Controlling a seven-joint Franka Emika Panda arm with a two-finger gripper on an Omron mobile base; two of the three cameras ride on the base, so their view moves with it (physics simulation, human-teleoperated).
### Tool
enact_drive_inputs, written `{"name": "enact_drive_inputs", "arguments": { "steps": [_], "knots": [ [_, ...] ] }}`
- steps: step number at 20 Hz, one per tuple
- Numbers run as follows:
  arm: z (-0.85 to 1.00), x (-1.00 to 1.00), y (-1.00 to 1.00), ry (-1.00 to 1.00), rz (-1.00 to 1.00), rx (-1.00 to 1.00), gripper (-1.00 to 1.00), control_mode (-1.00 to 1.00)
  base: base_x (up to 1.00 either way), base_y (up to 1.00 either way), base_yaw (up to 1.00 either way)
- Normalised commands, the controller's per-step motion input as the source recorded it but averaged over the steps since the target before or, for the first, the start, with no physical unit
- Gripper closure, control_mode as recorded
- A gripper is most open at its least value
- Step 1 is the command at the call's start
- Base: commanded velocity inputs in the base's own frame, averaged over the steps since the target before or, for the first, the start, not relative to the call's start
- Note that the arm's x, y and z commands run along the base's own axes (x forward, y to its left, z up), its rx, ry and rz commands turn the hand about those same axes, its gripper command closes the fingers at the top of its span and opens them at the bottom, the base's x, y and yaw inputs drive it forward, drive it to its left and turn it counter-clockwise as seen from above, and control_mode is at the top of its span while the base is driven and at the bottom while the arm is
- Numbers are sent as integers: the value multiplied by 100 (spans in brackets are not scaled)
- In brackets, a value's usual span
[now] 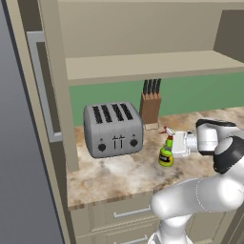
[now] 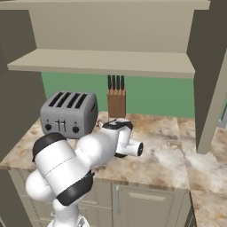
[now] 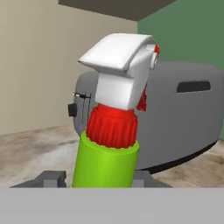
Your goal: Move the cutting board and knife to the sink. Then move spray from the cabinet to the counter.
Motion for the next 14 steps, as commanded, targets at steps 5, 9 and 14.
{"name": "enact_drive_inputs", "arguments": {
  "steps": [5,9,14],
  "knots": [
    [-45,-3,0,-5,0,-5,100,-100,0,0,0],
    [-49,-13,0,-6,0,-6,100,-100,0,0,0],
    [-48,-26,0,-7,0,-5,100,-100,0,0,0]
  ]
}}
